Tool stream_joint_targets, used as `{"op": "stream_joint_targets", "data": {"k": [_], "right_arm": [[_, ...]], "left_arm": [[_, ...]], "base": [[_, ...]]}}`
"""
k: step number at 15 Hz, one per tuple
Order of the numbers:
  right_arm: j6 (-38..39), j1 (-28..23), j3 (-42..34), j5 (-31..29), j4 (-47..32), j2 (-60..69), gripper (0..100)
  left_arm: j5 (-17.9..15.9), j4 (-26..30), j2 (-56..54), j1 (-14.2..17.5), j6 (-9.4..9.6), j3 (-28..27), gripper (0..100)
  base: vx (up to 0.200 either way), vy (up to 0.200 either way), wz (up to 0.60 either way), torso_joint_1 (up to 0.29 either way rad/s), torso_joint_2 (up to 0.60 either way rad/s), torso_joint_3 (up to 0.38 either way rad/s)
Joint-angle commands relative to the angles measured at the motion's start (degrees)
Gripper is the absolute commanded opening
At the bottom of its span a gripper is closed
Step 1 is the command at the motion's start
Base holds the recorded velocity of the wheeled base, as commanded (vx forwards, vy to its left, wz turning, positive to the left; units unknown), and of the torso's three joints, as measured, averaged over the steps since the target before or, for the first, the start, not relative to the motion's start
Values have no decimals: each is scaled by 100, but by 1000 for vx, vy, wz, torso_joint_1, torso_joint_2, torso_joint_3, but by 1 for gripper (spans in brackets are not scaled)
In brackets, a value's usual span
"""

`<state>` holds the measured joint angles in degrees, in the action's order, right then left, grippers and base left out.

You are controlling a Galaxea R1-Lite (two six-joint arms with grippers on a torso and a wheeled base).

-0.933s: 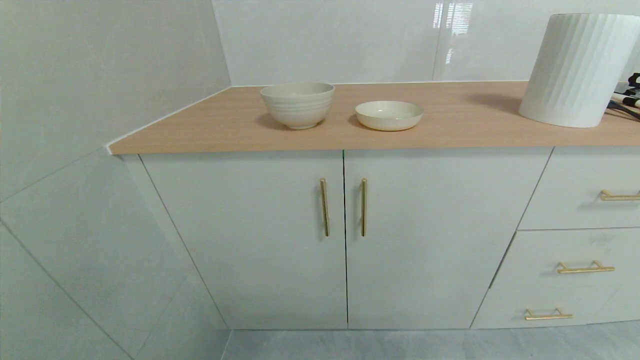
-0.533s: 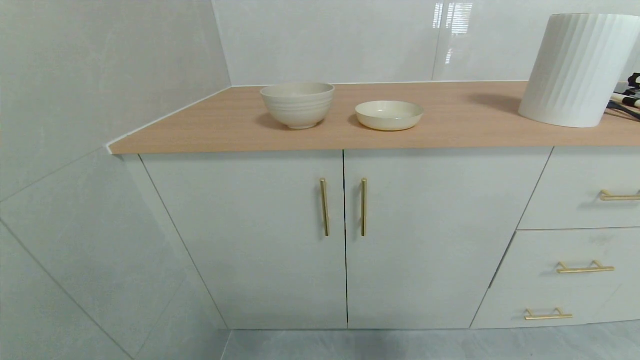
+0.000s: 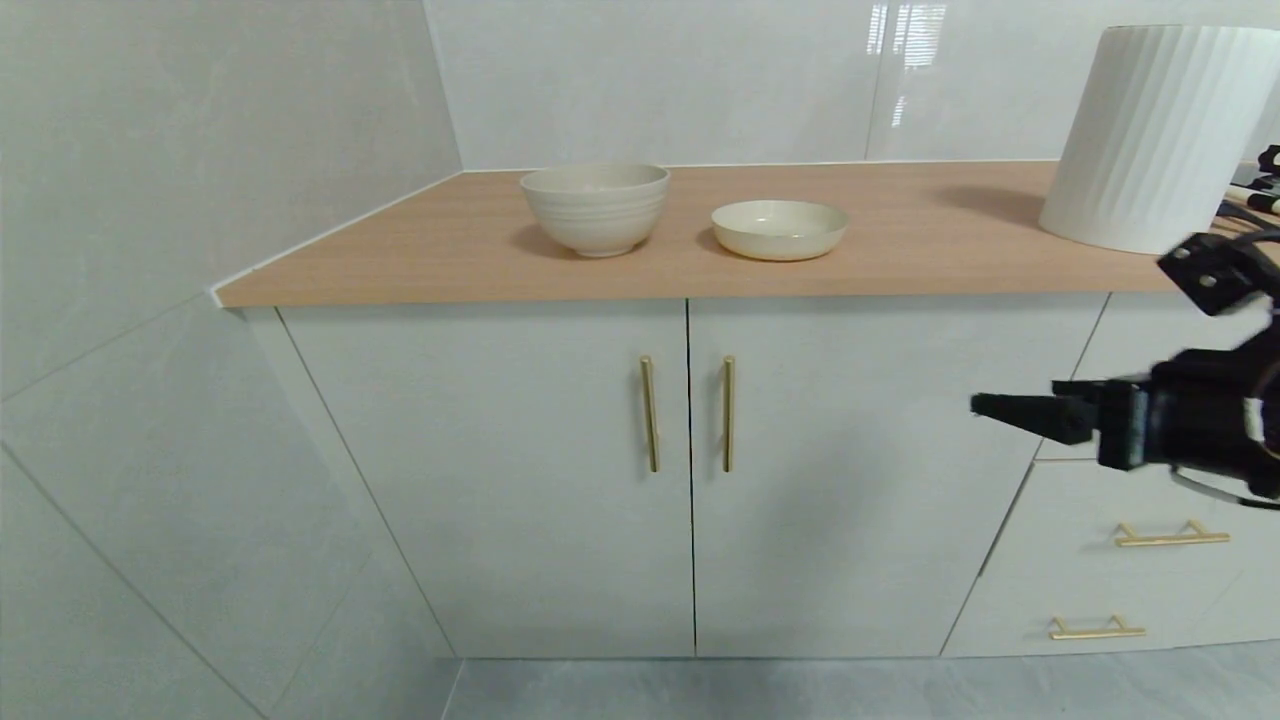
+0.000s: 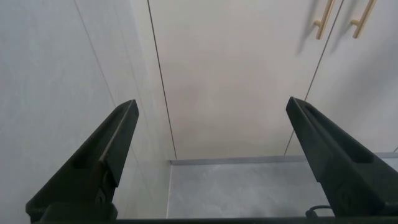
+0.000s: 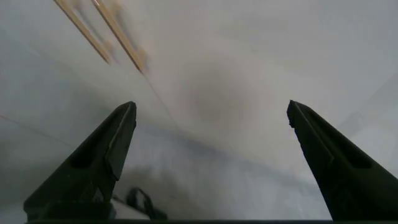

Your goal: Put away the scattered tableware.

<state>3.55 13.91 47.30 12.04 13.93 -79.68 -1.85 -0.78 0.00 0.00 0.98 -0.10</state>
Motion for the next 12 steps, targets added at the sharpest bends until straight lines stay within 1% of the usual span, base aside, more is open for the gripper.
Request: {"op": "stream_joint_targets", "data": {"k": [1, 4, 5, 8, 11, 12], "right_arm": [[173, 551, 1080, 246, 215, -1621, 100], [199, 982, 2029, 255, 206, -2579, 100], [208, 1044, 2205, 263, 197, -2746, 100], [252, 1272, 2433, 351, 285, -3212, 100], [287, 1281, 2442, 448, 356, -3423, 100], [542, 1395, 2442, 465, 575, -3467, 100]], "left_arm": [[1, -1, 0, 0, -1, 1, 100], [1, -1, 0, 0, -1, 1, 100], [1, -1, 0, 0, -1, 1, 100], [1, -1, 0, 0, -1, 1, 100], [1, -1, 0, 0, -1, 1, 100], [1, -1, 0, 0, -1, 1, 100]], "base": [[0, 0, 0, 0, 0, 0], [0, 0, 0, 0, 0, 0], [0, 0, 0, 0, 0, 0], [0, 0, 0, 0, 0, 0], [0, 0, 0, 0, 0, 0], [0, 0, 0, 0, 0, 0]]}}
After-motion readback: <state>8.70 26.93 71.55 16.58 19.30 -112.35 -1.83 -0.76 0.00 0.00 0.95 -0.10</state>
